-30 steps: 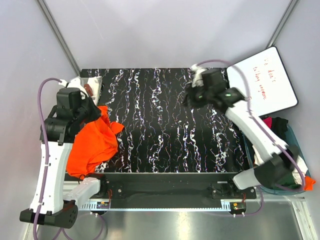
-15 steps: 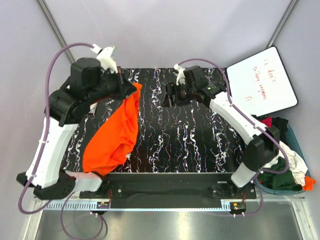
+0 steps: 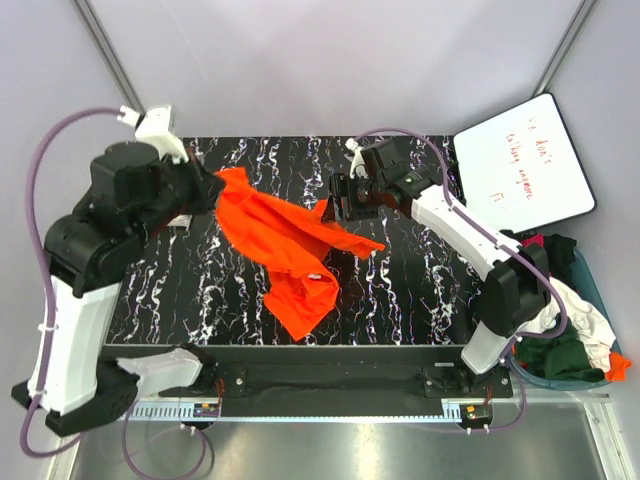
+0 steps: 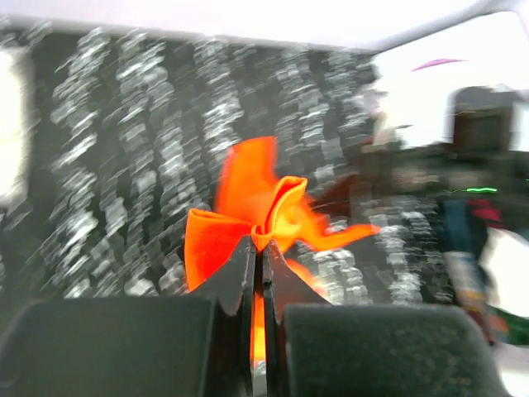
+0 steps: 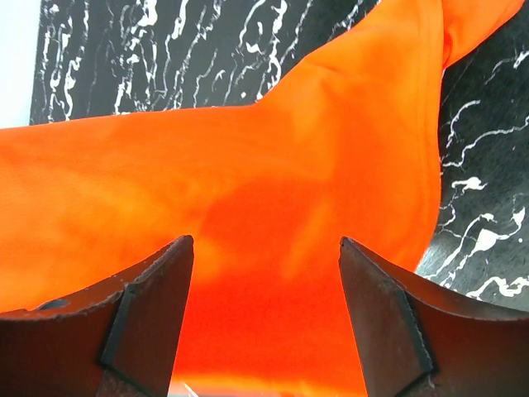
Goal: Fold and stack the t-shirts
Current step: Flatten the tshirt out
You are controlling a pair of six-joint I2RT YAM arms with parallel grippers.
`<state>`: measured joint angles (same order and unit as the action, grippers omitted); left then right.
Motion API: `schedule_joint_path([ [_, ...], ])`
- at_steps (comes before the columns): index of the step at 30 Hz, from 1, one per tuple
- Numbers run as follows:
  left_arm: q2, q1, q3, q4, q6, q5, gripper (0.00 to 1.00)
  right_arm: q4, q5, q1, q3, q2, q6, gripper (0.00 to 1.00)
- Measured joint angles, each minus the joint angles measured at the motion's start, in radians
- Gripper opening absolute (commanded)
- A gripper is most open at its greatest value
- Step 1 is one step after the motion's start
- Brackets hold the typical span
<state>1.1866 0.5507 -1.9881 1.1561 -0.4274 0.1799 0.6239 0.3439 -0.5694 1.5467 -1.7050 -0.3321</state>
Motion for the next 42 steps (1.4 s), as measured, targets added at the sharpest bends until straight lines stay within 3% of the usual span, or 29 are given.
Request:
schedule_joint_path([
  [3, -0.079, -0.053, 0.184, 0.025, -0.011, 0.050, 0.00, -0.006, -0.002, 0.000, -0.025, 0.000, -0.005, 0.85],
  [7, -0.103, -0.062, 0.390, 0.024, -0.031, 0.059, 0.00, -0.008, -0.013, 0.000, -0.073, 0.000, -0.004, 1.00],
  [14, -0.115, -0.062, 0.663, 0.002, -0.079, 0.048, 0.00, -0.012, -0.013, 0.003, -0.166, 0.000, -0.025, 0.99],
  [18, -0.140, -0.062, 0.695, -0.007, -0.095, 0.043, 0.00, -0.007, -0.002, 0.039, -0.253, 0.000, -0.076, 0.97],
  [27, -0.158, -0.062, 0.706, -0.034, -0.098, 0.039, 0.00, -0.006, 0.139, 0.242, -0.470, 0.000, -0.261, 0.94],
  [34, -0.156, -0.062, 0.717, -0.050, -0.098, 0.033, 0.00, -0.146, 0.326, 0.240, -0.606, 0.010, -0.462, 0.91],
  [42, -0.143, -0.062, 0.723, -0.051, -0.098, 0.026, 0.00, -0.213, 0.429, 0.240, -0.738, 0.012, -0.595, 0.88],
])
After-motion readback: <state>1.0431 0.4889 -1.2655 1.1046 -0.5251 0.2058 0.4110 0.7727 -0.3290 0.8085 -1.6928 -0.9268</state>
